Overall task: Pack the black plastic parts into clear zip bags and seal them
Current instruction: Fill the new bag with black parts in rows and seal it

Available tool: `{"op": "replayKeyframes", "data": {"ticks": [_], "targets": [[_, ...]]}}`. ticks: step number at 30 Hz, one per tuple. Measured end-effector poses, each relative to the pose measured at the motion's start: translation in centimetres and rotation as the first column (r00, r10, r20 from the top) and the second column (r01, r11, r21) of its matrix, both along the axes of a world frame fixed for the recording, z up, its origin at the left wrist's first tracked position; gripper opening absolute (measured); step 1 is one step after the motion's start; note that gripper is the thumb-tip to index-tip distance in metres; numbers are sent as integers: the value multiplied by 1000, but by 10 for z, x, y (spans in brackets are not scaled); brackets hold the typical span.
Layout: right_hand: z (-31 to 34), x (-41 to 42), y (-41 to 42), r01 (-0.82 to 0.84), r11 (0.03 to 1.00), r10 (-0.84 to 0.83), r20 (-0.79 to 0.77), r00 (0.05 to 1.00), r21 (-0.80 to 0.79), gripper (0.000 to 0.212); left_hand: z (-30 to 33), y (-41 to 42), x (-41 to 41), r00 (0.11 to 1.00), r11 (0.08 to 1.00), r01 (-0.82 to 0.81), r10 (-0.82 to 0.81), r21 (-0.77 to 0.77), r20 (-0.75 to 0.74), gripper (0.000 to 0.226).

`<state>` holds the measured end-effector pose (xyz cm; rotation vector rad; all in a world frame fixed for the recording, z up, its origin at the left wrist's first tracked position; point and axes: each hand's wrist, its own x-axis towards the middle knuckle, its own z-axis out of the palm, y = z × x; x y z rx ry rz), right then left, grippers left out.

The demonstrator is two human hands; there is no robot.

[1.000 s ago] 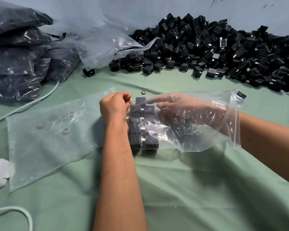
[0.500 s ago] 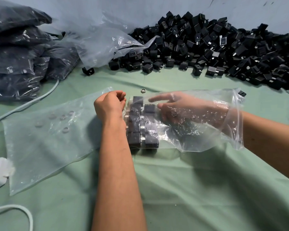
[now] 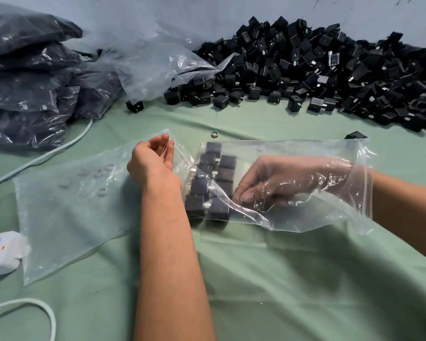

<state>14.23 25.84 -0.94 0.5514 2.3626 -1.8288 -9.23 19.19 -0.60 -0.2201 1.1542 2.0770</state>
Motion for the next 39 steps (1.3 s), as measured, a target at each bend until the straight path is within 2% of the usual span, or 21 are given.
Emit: {"op": "replayKeyframes", "data": {"ticks": [5,9,12,17,19,23,25,29,31,33,35,39], "targets": [[5,-2,-2,24,999,-25,57,998,22,22,0,2,1,1000,1000,9,-10,-9,-15,27],[4,0,-1,165,986,-167,128,978,24,21,-1,5,2,998,999,25,-27,-36,-53,28],[5,-5,-1,165,980,-175,86,981,114,23,-2,8,4,995,997,45,-50,-64,-81,27],[3,-4,2,151,985,-157,77,985,88,24,-5,9,4,992,994,62,-71,-85,-103,27],[2,-3,3,197,978,-202,106,974,64,23,-6,10,4,989,993,64,-76,-98,-124,26],[-1,-10,10,188,949,-223,115,968,252,23,-8,10,6,973,981,121,-147,-149,-180,24],[0,-13,9,214,952,-248,139,959,219,21,-9,11,9,953,968,172,-211,-185,-219,21],[-2,-12,11,193,949,-235,149,961,251,15,-12,11,14,895,940,241,-312,-242,-319,13],[-4,-13,15,239,925,-296,170,940,295,24,-16,12,14,835,920,263,-368,-291,-410,16],[-9,-12,20,274,915,-337,186,923,297,19,-20,12,15,761,899,276,-420,-339,-494,21],[-11,-12,21,294,919,-344,170,924,262,16,-23,12,16,708,887,270,-447,-375,-546,25],[-13,-12,20,373,922,-384,126,915,100,32,-23,11,16,654,872,264,-476,-413,-588,27]]}}
